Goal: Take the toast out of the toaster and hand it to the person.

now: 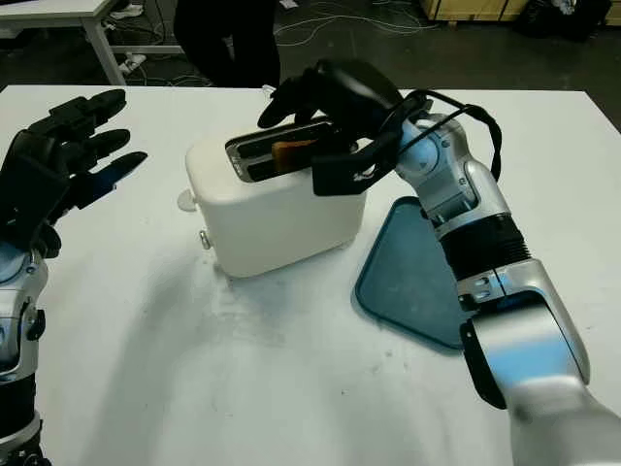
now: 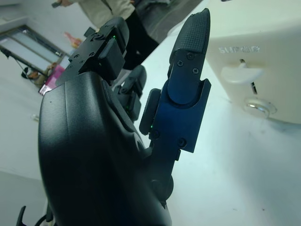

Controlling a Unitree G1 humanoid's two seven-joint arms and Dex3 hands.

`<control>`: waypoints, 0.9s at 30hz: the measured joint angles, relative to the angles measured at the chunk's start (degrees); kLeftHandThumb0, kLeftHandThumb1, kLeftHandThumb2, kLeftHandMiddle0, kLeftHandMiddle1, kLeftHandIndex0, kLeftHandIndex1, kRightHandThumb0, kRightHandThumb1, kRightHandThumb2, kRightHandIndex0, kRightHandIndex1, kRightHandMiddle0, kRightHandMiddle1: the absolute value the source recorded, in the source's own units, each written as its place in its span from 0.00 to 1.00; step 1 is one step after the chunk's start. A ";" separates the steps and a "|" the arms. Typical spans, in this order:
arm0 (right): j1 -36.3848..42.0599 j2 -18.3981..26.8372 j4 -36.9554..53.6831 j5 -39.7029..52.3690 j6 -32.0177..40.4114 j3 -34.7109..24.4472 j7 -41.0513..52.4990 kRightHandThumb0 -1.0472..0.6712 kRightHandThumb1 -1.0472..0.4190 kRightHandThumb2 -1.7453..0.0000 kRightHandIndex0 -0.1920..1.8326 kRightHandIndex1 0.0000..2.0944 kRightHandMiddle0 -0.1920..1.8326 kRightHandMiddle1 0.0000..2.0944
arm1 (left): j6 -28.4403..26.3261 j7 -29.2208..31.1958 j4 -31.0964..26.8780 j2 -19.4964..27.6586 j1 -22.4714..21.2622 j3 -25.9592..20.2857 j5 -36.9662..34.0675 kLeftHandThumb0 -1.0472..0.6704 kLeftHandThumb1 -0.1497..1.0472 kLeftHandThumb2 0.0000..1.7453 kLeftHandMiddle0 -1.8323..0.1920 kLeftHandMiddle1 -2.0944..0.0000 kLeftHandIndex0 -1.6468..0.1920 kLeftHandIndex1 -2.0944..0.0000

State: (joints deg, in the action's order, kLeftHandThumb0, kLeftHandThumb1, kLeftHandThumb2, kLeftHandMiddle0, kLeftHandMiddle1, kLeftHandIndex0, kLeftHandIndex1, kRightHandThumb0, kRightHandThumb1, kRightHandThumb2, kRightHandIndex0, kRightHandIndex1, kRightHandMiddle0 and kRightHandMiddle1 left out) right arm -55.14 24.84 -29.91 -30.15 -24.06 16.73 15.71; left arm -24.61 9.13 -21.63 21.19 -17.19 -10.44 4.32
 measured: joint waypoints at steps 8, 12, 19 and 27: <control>-0.42 0.42 -0.60 -2.15 -0.65 0.80 -0.90 0.48 0.30 1.00 0.55 0.21 0.62 0.03 | 0.00 0.00 0.00 -0.01 0.00 0.00 -0.03 0.23 0.89 0.06 0.68 0.89 0.63 1.00; -0.56 0.69 -0.60 -2.62 -0.67 1.36 -1.19 0.48 0.30 1.00 0.57 0.22 0.63 0.03 | -0.01 0.01 0.00 -0.04 0.00 -0.02 -0.12 0.23 0.89 0.06 0.68 0.89 0.63 1.00; -2.10 1.59 -0.20 -3.26 1.14 2.39 2.22 0.46 0.27 1.00 0.57 0.26 0.63 0.02 | 0.01 0.01 0.02 -0.05 0.03 -0.20 -0.51 0.23 0.89 0.06 0.68 0.89 0.63 1.00; -4.09 1.45 0.52 -3.04 8.38 2.65 10.40 0.43 0.24 1.00 0.60 0.40 0.67 0.03 | 0.02 0.01 0.04 -0.37 0.08 -0.57 -0.66 0.23 0.89 0.05 0.69 0.89 0.63 1.00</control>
State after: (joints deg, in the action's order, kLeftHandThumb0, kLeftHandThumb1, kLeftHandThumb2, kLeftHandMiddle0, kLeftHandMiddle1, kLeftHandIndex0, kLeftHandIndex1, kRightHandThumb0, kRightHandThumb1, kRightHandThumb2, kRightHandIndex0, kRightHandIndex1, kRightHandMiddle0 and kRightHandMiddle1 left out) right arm -59.23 26.28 -29.39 -33.19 -15.68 19.38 26.12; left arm -24.59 9.13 -21.59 20.82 -17.12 -11.01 3.66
